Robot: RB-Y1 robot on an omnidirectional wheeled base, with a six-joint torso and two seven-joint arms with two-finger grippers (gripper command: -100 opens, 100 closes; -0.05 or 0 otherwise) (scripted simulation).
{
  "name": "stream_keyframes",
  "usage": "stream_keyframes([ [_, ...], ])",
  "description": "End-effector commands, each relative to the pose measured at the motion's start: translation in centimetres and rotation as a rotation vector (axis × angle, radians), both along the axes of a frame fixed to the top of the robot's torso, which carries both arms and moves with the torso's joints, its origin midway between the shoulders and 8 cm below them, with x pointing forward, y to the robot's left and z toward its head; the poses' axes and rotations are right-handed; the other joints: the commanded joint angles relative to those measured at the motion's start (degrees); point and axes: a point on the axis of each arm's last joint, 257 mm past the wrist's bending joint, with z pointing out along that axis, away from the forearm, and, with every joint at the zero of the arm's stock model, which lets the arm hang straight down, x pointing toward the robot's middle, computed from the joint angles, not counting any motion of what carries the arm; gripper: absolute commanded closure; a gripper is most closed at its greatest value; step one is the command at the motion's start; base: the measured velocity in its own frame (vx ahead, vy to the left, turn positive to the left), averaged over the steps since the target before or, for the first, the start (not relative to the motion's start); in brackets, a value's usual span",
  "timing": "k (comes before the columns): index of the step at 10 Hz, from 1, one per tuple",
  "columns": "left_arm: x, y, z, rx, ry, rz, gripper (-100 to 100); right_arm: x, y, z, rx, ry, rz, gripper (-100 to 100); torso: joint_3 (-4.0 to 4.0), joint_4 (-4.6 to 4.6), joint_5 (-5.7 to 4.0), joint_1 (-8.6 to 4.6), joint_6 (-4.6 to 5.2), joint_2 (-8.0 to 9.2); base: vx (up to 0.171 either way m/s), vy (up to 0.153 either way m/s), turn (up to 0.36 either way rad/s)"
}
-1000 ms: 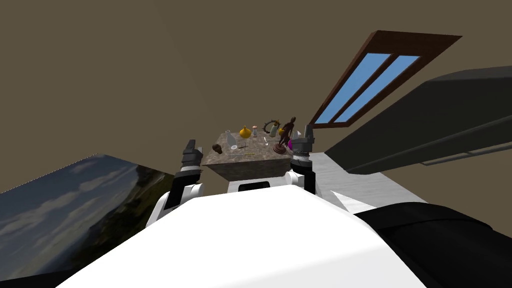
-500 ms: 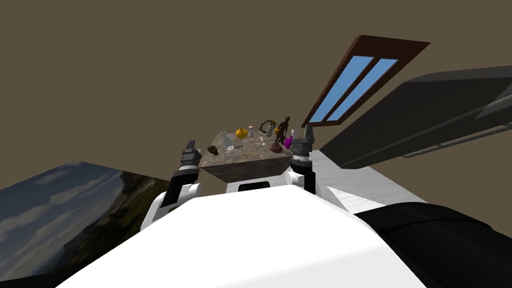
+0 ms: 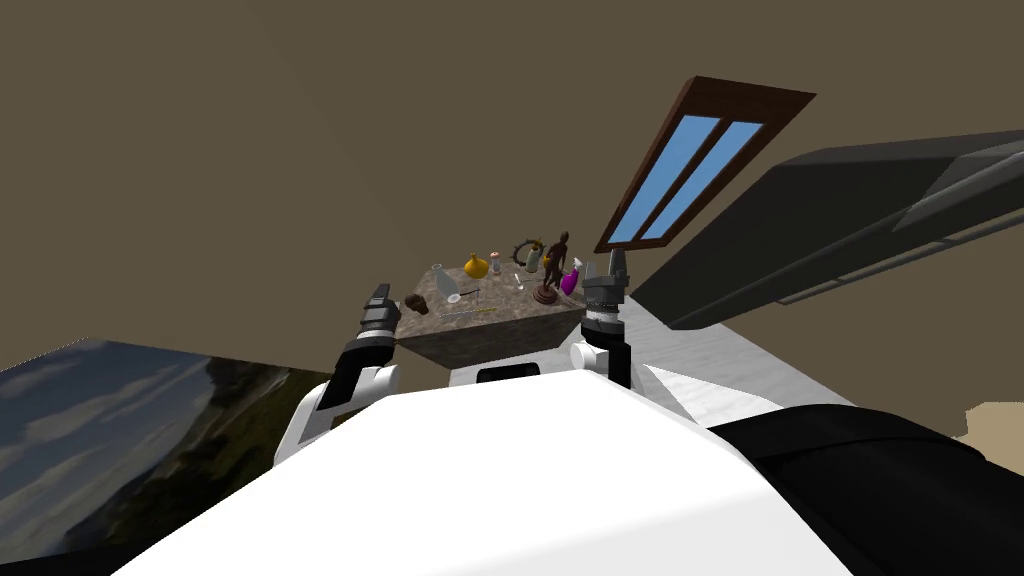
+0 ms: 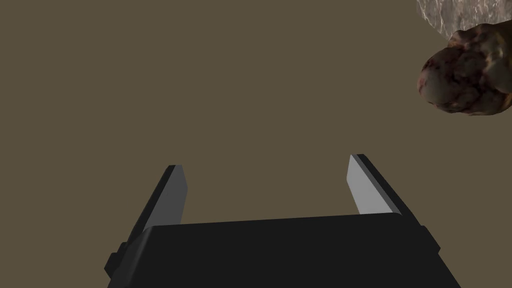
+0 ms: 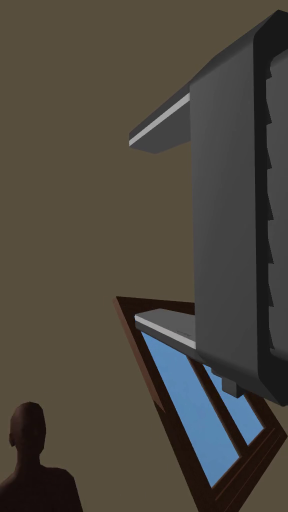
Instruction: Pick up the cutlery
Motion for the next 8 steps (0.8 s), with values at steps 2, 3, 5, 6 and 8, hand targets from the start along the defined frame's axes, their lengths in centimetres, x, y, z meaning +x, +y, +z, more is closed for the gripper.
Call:
stream_keyframes([
  [2, 0.0, 1.2, -1.2, -0.013, 0.056, 0.032, -100, 0.0, 0.0, 0.0, 0.0, 0.0, 0.0, 0, 0.0, 0.0, 0.0, -0.02, 0.01, 0.0, 0.002, -0.028, -0.1],
  [3, 0.0, 1.9, -1.4, -0.016, 0.073, 0.049, -100, 0.0, 0.0, 0.0, 0.0, 0.0, 0.0, 0, 0.0, 0.0, 0.0, 0.01, 0.0, 0.0, 0.001, -0.033, -0.166],
  [5, -0.1, 2.7, -2.2, -0.027, 0.111, 0.074, -100, 0.0, 0.0, 0.0, 0.0, 0.0, 0.0, 0, 0.0, 0.0, 0.0, 0.01, -0.01, 0.0, 0.001, -0.028, -0.106],
  [6, -0.2, 3.0, -2.8, -0.034, 0.135, 0.083, -100, 0.0, 0.0, 0.0, 0.0, 0.0, 0.0, 0, 0.0, 0.0, 0.0, -0.02, 0.02, 0.0, 0.001, -0.024, -0.067],
  [8, -0.3, 3.8, -3.4, -0.044, 0.165, 0.107, -100, 0.0, 0.0, 0.0, 0.0, 0.0, 0.0, 0, 0.0, 0.0, 0.01, 0.06, -0.02, 0.0, 0.003, -0.017, -0.064],
])
